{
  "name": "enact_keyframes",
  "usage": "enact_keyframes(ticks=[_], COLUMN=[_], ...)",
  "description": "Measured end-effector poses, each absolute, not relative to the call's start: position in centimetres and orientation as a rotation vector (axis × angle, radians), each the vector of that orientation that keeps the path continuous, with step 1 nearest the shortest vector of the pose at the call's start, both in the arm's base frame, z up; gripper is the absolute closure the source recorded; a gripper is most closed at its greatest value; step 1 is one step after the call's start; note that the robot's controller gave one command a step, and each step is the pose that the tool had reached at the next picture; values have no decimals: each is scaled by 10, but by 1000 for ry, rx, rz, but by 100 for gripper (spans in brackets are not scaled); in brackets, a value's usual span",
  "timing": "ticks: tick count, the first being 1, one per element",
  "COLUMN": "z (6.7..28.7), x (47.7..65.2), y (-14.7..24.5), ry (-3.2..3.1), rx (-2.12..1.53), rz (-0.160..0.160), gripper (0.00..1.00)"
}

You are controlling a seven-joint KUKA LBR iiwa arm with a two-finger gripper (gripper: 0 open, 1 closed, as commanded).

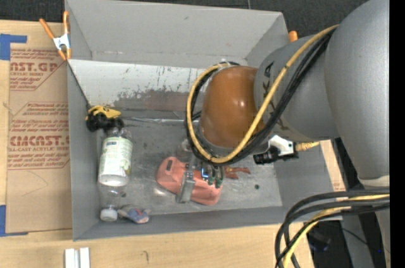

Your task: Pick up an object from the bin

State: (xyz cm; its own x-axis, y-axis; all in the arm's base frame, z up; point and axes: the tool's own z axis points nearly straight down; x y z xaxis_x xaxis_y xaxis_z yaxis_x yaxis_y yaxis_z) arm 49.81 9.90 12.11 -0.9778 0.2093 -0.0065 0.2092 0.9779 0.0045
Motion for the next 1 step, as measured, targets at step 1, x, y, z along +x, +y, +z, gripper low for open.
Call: enact_keyframes(ticks=[1], z=[95], x=[497], y=[82], ry=[3112], rx=[455], rz=[-2], gripper=[0])
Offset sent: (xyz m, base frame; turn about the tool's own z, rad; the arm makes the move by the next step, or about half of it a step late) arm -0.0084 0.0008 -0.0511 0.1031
